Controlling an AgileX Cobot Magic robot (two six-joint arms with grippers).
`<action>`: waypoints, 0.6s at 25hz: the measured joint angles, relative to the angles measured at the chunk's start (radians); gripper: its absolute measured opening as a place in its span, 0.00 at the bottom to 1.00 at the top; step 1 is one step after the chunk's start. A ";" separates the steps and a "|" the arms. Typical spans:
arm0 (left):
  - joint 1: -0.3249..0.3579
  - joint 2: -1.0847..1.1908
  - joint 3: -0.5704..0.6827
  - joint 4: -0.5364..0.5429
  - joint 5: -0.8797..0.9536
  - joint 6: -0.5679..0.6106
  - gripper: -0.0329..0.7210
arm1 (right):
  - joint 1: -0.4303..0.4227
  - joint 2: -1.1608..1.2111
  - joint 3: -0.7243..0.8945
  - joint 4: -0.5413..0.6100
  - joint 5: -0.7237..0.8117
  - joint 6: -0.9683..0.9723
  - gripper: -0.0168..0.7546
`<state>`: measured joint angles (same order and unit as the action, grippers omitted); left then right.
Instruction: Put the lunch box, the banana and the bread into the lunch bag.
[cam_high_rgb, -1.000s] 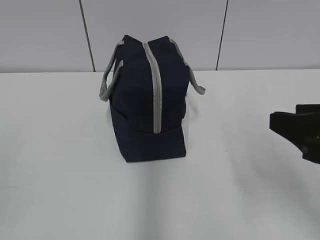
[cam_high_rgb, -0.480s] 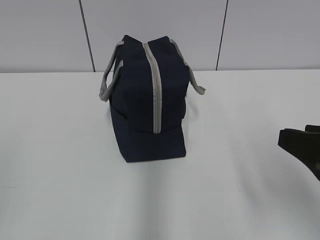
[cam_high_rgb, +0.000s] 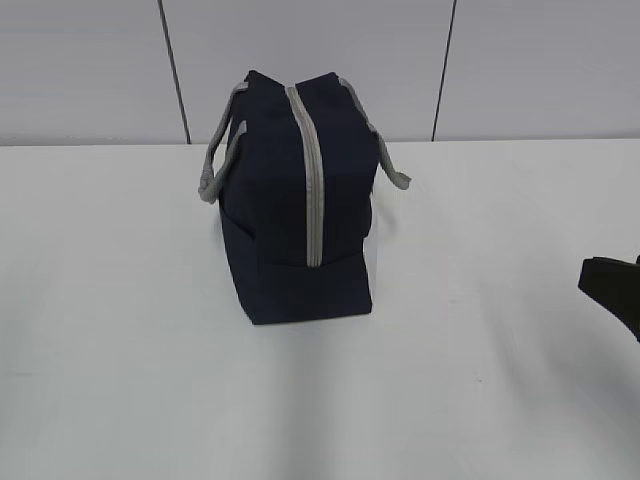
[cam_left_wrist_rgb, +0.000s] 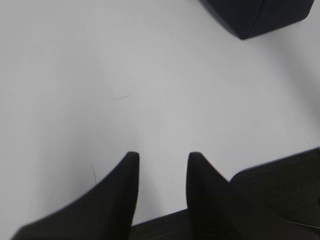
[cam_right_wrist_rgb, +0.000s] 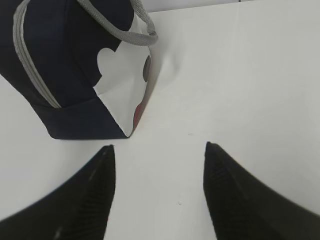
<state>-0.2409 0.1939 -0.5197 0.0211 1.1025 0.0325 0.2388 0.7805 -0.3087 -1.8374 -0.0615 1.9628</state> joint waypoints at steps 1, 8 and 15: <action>0.000 0.000 0.000 0.000 0.000 0.000 0.37 | 0.000 0.000 0.000 0.000 0.006 0.000 0.56; 0.000 0.000 0.000 0.000 0.000 0.000 0.36 | 0.000 0.000 0.000 0.011 0.061 -0.016 0.56; 0.000 0.000 0.000 0.000 0.000 -0.001 0.36 | 0.000 0.000 0.000 0.645 0.117 -0.701 0.56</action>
<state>-0.2409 0.1939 -0.5197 0.0211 1.1025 0.0317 0.2388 0.7805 -0.3087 -1.1923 0.0558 1.2621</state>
